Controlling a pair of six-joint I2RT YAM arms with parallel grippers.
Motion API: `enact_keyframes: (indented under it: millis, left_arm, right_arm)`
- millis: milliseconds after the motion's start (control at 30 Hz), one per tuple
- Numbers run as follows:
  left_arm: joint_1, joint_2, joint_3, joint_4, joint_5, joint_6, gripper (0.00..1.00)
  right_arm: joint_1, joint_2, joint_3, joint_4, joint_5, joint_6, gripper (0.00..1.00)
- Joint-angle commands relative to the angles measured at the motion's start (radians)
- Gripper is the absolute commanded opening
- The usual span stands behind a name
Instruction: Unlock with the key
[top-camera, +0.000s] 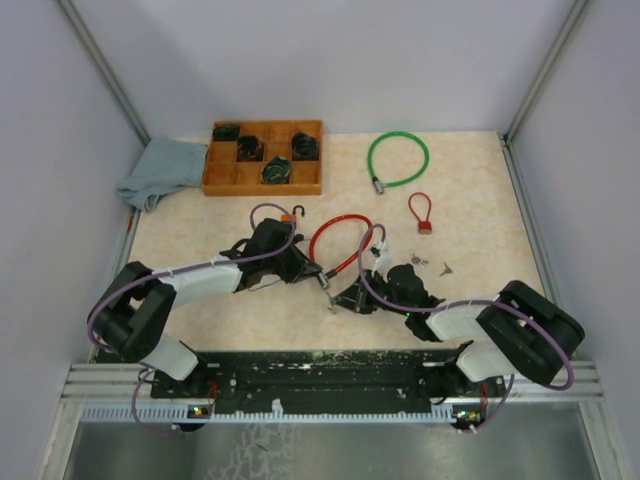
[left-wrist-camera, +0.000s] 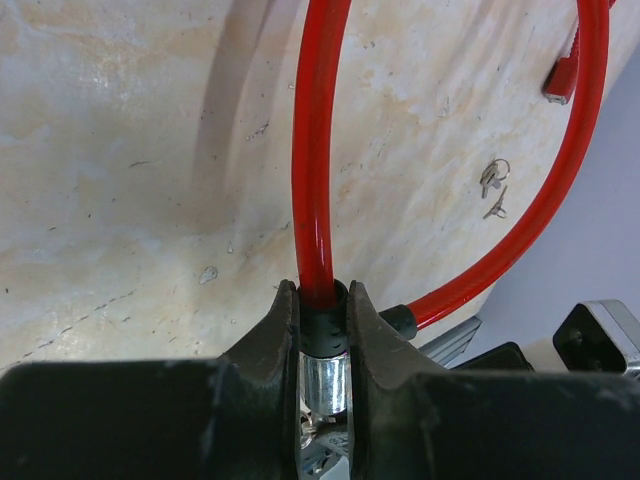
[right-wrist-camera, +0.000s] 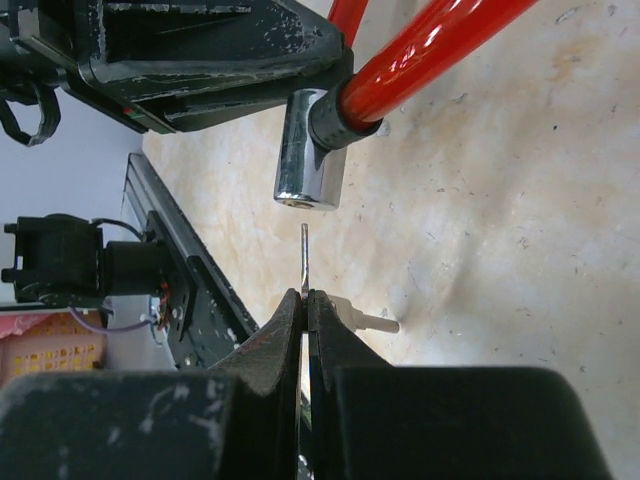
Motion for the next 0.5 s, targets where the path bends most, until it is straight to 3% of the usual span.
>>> enact_keyframes:
  millis: [0, 467]
  left_arm:
    - [0.004, -0.024, -0.006, 0.085, 0.024, -0.021, 0.0]
    - [0.004, -0.019, -0.019, 0.109, 0.036, -0.031, 0.0]
  right_arm:
    - [0.009, 0.001, 0.01, 0.105, 0.048, 0.039, 0.0]
    - [0.009, -0.006, 0.008, 0.129, 0.078, 0.072, 0.0]
